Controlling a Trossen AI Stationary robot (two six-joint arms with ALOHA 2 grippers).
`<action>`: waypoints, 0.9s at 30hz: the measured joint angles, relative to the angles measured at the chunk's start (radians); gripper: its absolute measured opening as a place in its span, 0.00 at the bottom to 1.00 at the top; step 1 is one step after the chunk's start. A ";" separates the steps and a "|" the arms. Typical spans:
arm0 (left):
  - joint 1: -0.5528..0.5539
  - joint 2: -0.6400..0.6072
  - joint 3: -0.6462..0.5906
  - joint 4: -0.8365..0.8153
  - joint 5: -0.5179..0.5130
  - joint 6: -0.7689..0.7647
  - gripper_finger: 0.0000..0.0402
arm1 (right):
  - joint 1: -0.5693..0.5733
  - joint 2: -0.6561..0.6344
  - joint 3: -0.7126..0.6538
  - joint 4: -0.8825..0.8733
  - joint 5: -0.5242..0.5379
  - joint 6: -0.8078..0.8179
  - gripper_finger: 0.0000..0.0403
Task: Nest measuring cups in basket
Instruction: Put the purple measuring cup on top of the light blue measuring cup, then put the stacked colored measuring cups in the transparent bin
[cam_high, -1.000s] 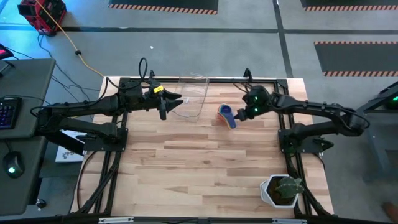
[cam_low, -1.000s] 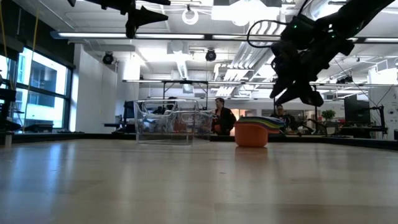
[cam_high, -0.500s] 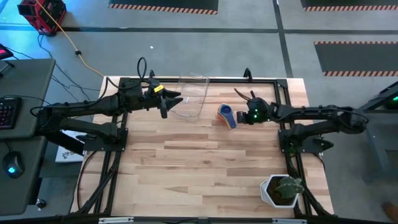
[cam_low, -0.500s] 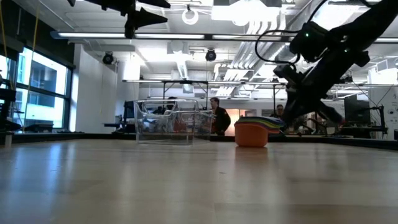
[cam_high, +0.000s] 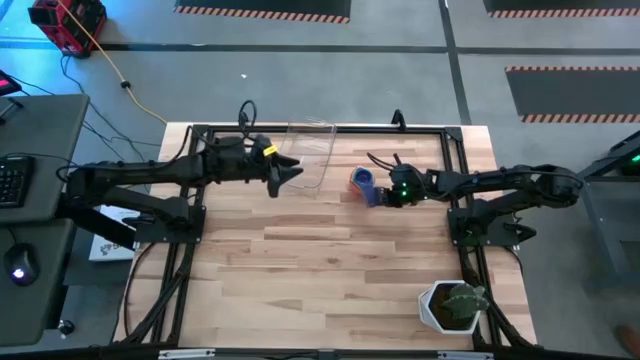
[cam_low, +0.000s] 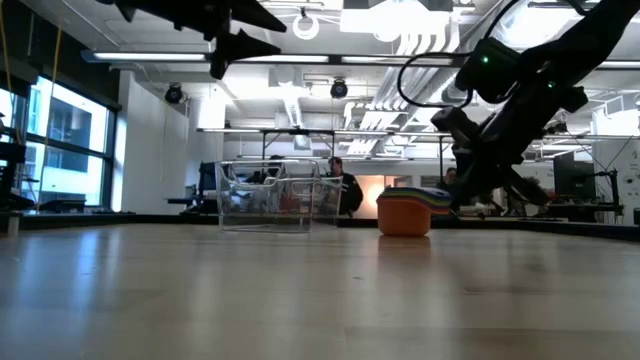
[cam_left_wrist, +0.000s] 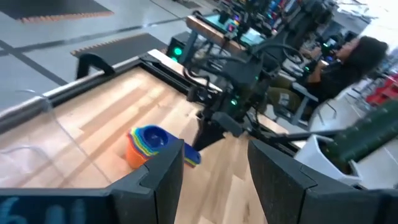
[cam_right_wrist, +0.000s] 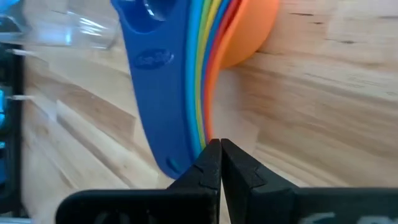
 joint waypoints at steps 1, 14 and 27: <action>0.000 0.003 0.000 0.001 0.012 0.000 0.42 | 0.005 0.000 0.000 0.008 0.000 0.006 0.00; 0.005 0.002 0.000 -0.003 0.062 0.016 0.42 | 0.029 0.000 0.001 -0.005 -0.004 0.031 0.00; 0.091 -0.224 0.016 -0.132 0.107 0.053 0.42 | -0.037 -0.235 0.001 -0.272 0.022 -0.028 0.00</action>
